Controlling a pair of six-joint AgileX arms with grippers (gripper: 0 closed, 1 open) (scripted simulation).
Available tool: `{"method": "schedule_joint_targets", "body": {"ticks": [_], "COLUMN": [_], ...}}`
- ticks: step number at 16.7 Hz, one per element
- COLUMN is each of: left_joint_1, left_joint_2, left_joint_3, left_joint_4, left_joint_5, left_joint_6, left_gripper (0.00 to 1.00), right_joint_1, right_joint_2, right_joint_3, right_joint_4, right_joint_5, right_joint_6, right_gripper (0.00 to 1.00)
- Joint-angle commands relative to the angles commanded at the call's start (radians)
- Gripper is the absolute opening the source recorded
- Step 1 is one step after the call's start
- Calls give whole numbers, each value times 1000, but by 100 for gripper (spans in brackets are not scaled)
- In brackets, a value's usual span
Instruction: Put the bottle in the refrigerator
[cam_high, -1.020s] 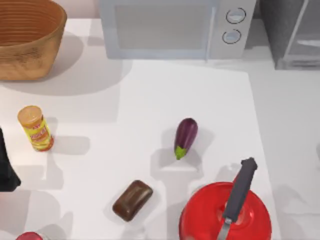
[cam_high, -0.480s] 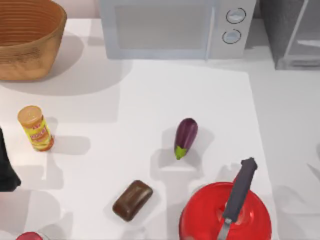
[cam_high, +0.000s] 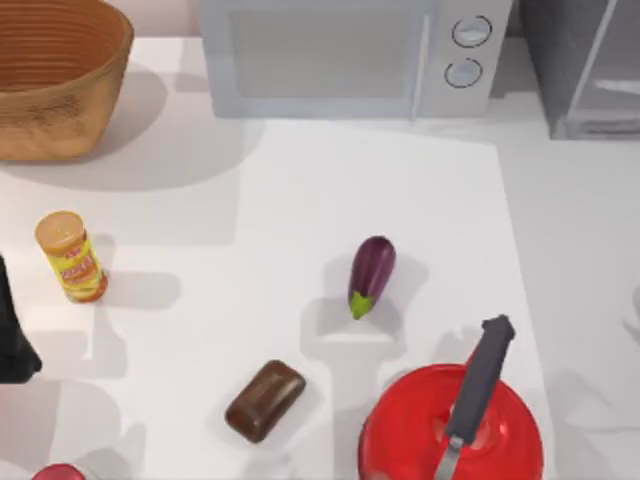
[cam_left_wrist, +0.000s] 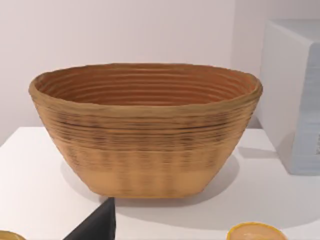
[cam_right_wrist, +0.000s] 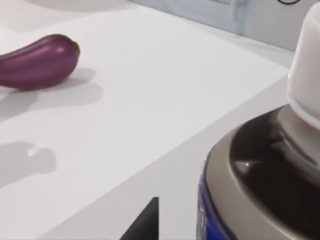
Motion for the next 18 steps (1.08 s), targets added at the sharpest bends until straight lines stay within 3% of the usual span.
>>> {"method": "schedule_joint_targets", "body": {"ticks": [7, 18], "left_joint_1": [0, 0], "left_joint_2": [0, 0], "left_joint_3": [0, 0], "left_joint_4": [0, 0], "left_joint_5": [0, 0], "left_joint_6": [0, 0], "left_gripper": [100, 100], "right_joint_1": [0, -4], "right_joint_2": [0, 5], "right_joint_3": [0, 5], "right_joint_4": [0, -11], "right_joint_5": [0, -4], "right_joint_6": [0, -8], "right_gripper": [3, 1]}}
